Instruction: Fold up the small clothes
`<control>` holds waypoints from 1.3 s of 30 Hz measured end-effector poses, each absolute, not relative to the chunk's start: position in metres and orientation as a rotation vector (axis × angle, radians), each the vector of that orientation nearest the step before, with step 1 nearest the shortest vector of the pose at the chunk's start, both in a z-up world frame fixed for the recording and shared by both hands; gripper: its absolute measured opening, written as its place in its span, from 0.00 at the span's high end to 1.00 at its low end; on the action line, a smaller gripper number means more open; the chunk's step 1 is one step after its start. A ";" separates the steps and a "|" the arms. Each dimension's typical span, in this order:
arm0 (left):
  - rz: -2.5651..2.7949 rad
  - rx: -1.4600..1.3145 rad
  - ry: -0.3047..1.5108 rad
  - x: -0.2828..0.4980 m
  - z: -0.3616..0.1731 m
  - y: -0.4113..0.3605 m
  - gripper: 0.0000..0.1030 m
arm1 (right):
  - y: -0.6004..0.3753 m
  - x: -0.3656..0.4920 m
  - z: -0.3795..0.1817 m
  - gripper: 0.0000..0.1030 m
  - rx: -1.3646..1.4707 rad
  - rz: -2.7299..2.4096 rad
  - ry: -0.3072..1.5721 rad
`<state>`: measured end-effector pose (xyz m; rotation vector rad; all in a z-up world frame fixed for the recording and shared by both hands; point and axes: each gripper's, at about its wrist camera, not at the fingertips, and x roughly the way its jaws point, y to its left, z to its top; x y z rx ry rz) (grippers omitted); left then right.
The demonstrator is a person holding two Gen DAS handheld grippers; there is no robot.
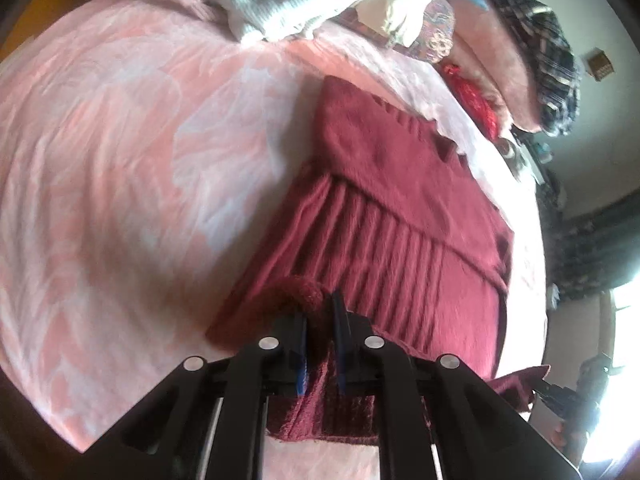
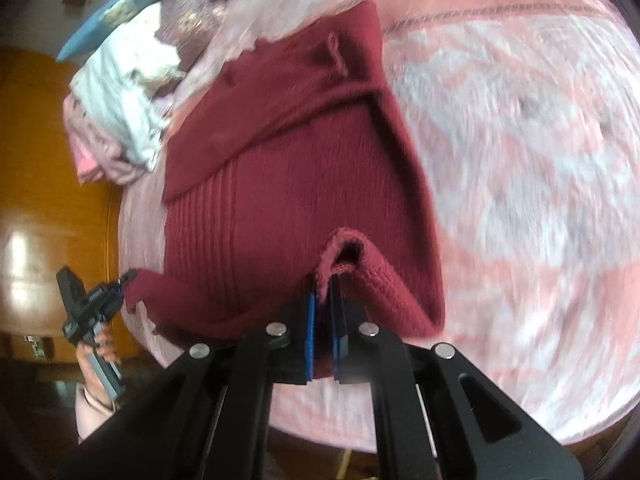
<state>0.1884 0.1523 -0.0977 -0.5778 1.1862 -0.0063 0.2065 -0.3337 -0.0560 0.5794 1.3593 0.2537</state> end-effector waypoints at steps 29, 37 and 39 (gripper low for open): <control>-0.037 -0.155 1.112 0.278 -0.123 0.129 0.24 | -0.333 0.294 -0.103 0.39 0.279 0.367 1.375; -0.062 0.085 1.154 0.284 -0.150 0.088 0.54 | -0.305 0.296 -0.122 0.77 0.099 0.365 1.399; -0.094 0.083 1.194 0.285 -0.156 0.086 0.85 | -0.305 0.295 -0.119 0.91 0.109 0.388 1.389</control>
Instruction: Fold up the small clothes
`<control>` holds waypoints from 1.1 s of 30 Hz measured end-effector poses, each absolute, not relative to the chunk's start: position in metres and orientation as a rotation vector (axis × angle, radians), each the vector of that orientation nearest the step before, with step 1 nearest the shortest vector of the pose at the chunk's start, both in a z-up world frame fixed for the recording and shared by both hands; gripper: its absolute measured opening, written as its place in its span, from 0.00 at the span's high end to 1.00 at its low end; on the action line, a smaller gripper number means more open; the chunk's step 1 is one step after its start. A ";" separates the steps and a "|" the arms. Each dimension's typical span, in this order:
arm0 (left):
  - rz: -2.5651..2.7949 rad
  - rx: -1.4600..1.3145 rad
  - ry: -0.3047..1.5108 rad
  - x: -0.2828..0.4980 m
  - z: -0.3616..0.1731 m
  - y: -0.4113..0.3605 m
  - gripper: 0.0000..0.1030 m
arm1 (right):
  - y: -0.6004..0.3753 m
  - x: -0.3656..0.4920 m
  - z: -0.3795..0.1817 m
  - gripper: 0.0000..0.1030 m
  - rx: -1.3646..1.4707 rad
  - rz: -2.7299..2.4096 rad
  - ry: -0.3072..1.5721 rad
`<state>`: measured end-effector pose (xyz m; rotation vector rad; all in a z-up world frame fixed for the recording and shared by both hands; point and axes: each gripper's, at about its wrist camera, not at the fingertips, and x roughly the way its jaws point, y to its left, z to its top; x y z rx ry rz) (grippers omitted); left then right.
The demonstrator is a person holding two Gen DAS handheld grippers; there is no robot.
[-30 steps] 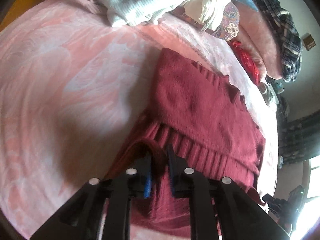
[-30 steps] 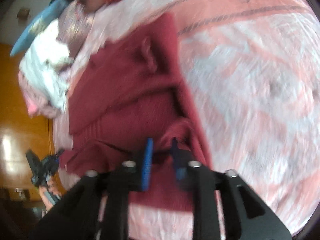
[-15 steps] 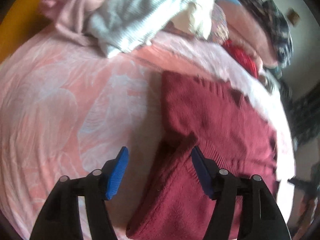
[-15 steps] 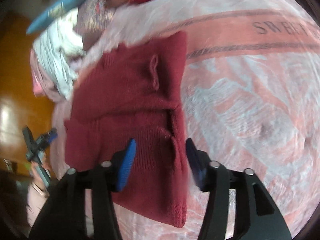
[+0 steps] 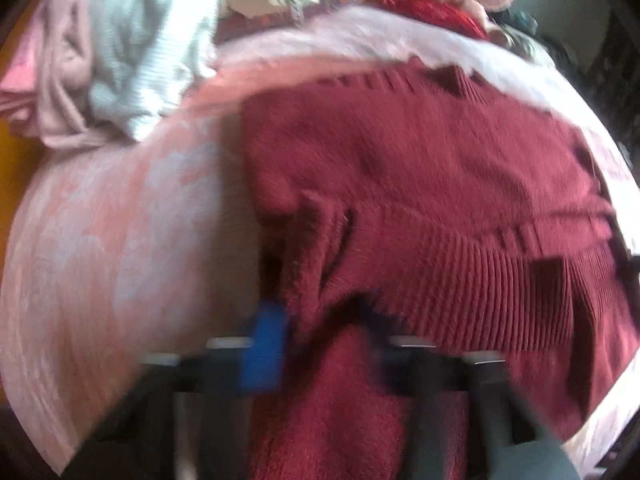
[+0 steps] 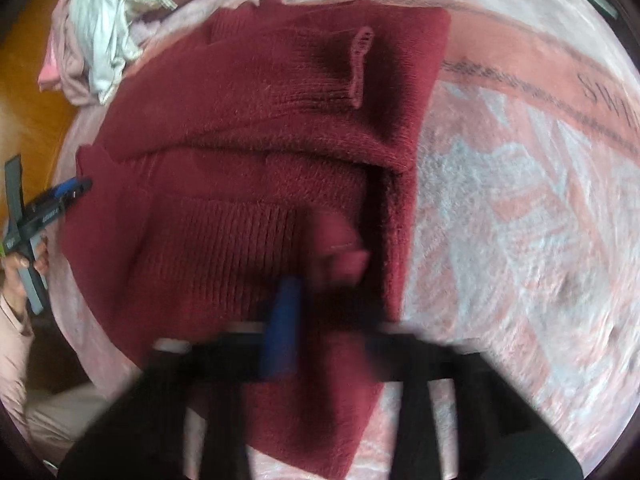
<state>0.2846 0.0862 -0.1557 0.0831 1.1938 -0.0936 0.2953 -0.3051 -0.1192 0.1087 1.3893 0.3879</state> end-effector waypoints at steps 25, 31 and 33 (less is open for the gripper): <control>-0.084 -0.036 1.119 0.285 -0.150 0.112 0.29 | -0.331 0.307 -0.126 0.54 0.283 0.364 1.350; -0.091 -0.002 1.130 0.290 -0.157 0.099 0.59 | -0.308 0.308 -0.130 0.69 0.166 0.380 1.346; -0.099 0.035 1.128 0.288 -0.156 0.090 0.70 | -0.308 0.306 -0.129 0.84 0.148 0.391 1.340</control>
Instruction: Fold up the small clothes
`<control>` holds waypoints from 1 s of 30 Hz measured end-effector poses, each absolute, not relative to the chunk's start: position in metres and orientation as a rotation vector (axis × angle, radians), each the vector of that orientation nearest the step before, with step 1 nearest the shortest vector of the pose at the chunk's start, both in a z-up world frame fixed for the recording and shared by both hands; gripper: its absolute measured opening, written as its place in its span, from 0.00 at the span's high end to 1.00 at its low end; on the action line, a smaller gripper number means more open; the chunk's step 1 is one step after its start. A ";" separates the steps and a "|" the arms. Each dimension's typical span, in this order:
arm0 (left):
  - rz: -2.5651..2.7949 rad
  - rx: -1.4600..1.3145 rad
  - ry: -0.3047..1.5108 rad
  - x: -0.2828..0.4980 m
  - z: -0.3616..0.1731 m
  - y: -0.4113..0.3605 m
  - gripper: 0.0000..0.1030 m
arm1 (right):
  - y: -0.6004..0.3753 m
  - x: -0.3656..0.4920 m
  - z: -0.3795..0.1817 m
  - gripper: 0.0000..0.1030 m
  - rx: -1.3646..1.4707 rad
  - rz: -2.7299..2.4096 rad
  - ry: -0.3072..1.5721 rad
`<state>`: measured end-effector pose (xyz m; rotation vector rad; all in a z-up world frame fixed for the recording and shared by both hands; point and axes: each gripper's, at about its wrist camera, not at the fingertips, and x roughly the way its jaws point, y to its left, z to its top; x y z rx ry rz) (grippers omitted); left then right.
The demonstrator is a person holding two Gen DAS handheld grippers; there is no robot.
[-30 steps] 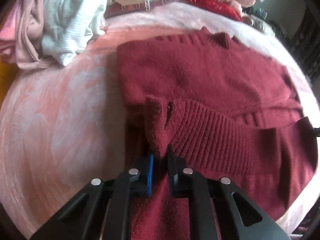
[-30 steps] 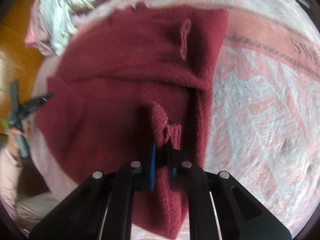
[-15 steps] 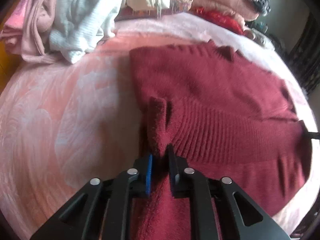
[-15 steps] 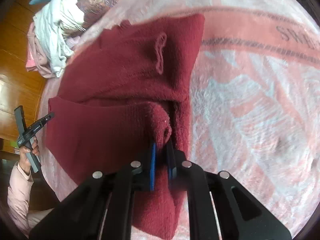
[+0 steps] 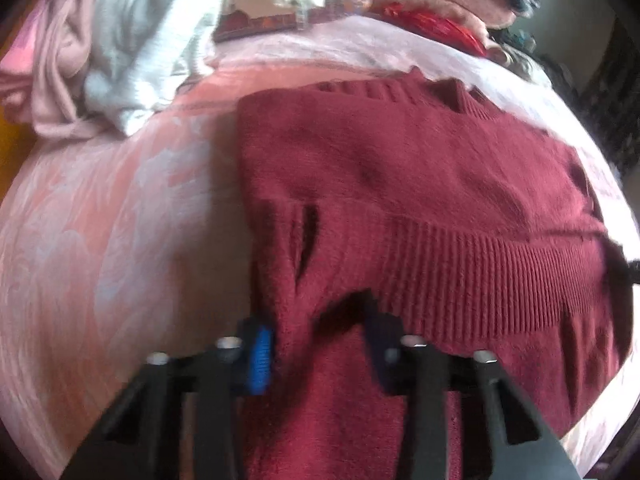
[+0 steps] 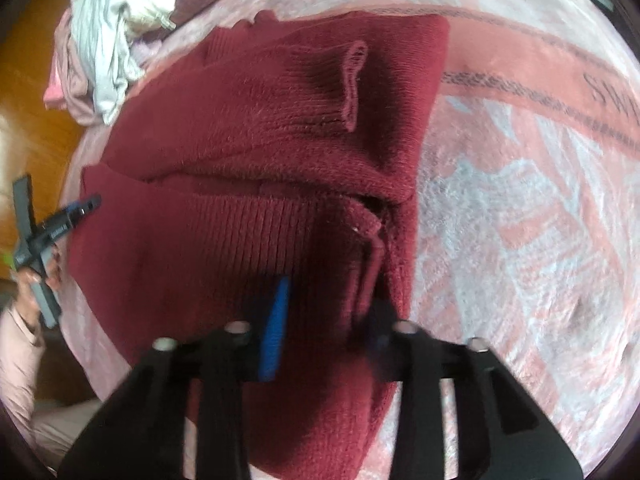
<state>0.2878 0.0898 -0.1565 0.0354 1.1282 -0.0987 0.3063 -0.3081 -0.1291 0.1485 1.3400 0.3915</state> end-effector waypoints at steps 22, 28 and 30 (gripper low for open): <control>-0.131 -0.013 1.003 0.265 -0.119 0.091 0.90 | -0.336 0.297 -0.090 0.94 0.261 0.461 1.221; -0.141 -0.066 0.863 0.274 -0.068 0.092 0.90 | -0.346 0.316 -0.035 0.94 0.295 0.478 1.062; -0.123 -0.075 0.829 0.287 -0.057 0.095 0.90 | -0.355 0.330 -0.023 0.94 0.321 0.456 1.015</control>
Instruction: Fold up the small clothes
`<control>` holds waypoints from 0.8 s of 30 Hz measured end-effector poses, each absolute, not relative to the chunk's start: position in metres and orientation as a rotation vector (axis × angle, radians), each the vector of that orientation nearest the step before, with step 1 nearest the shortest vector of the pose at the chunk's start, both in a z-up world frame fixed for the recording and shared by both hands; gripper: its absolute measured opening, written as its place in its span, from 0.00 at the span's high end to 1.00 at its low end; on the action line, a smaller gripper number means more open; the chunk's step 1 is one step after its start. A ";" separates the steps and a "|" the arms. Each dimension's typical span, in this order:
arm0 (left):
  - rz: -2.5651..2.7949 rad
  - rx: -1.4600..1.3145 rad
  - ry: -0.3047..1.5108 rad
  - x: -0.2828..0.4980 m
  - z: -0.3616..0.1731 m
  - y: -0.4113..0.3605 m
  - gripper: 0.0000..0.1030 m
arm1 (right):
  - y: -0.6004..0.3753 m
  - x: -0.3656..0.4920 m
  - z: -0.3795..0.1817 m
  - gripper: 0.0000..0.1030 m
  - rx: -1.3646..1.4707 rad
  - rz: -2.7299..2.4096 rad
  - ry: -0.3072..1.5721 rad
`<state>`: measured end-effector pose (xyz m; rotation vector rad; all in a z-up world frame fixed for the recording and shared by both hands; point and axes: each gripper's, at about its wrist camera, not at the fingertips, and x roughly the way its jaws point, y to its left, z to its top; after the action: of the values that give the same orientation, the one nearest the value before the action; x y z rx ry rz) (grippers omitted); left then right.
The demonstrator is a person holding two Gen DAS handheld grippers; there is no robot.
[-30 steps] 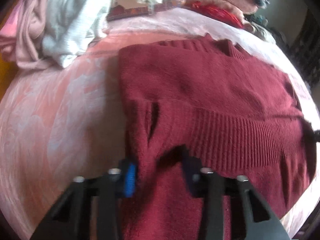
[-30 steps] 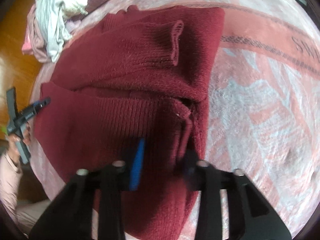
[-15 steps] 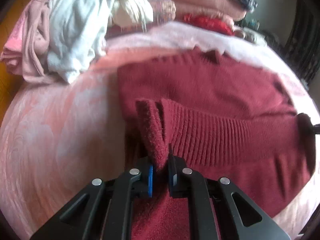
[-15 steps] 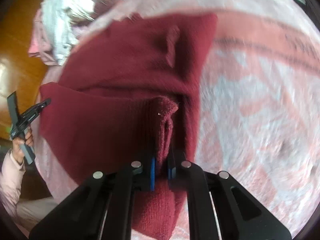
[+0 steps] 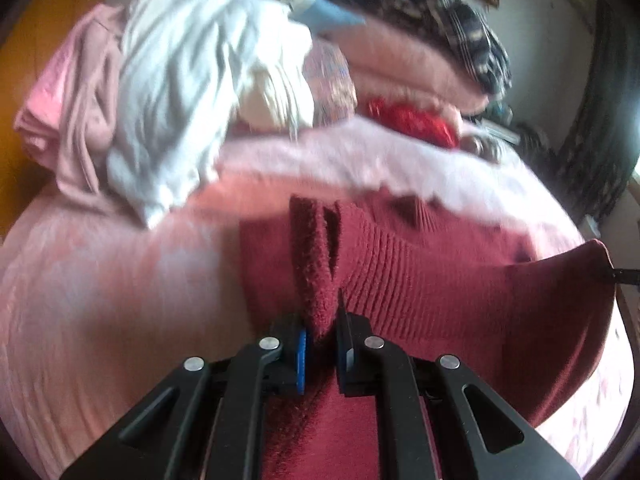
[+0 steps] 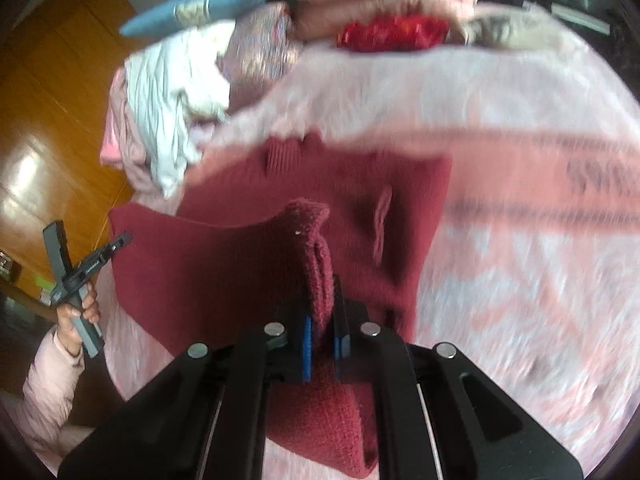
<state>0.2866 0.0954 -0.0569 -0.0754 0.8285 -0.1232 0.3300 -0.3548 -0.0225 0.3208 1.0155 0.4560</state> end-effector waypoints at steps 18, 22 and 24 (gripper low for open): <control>0.044 -0.014 0.955 0.429 -0.136 0.084 0.90 | -0.337 0.465 -0.105 0.94 0.359 0.210 1.119; 0.074 -0.002 1.009 0.435 -0.160 0.078 0.85 | -0.333 0.466 -0.124 0.80 0.327 0.149 1.169; 0.087 -0.005 1.009 0.432 -0.157 0.078 0.71 | -0.333 0.460 -0.120 0.72 0.321 0.157 1.170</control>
<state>0.4324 0.0784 -0.1566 -0.0047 1.0086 0.0871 0.4600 -0.3334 -0.1196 0.3212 1.1699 0.1565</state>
